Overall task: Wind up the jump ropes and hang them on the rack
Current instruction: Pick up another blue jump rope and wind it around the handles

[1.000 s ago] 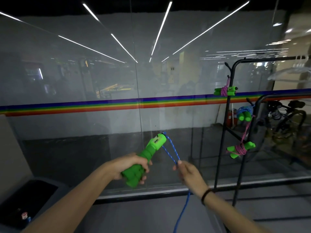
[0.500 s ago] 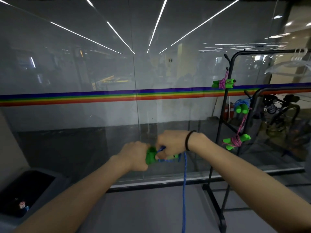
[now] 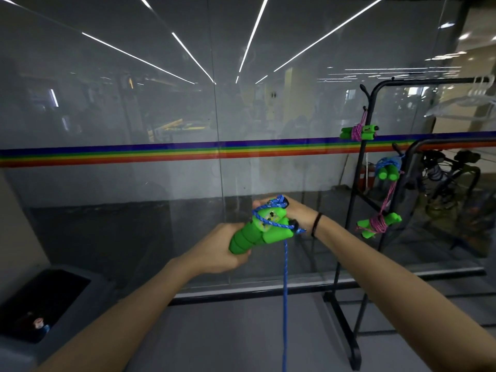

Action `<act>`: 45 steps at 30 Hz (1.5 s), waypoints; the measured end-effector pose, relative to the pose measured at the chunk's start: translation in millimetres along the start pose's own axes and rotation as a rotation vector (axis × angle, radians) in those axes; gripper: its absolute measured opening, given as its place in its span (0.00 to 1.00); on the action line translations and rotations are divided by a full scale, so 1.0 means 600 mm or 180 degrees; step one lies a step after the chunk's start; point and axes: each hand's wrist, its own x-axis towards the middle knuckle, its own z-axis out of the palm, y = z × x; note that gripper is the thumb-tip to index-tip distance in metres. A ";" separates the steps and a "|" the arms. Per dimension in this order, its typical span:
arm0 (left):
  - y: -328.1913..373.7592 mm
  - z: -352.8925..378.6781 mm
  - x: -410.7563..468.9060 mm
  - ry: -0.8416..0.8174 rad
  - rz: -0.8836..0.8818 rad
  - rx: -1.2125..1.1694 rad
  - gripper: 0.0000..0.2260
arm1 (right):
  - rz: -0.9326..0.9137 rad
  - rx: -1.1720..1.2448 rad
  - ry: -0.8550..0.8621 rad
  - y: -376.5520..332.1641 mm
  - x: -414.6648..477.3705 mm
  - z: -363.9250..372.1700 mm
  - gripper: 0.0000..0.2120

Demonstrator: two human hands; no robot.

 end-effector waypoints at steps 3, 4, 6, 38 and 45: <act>-0.003 0.001 0.000 0.0187 -0.0249 -0.0541 0.04 | 0.0297 0.0619 0.0023 0.028 -0.014 0.000 0.13; -0.007 -0.005 0.003 0.0319 -0.0421 -0.0785 0.07 | 0.0422 0.0595 -0.0046 0.036 -0.023 0.003 0.14; -0.020 -0.019 0.009 0.0488 -0.0747 -0.0979 0.09 | 0.0546 0.0270 -0.0176 0.055 -0.039 0.012 0.16; -0.015 -0.052 -0.002 0.0620 -0.1031 0.1542 0.04 | -0.0341 -0.2720 -0.0485 0.002 -0.067 0.095 0.11; -0.004 -0.043 -0.010 -0.0672 -0.0353 0.2472 0.05 | -0.0739 -0.3270 -0.0483 -0.073 -0.054 0.054 0.09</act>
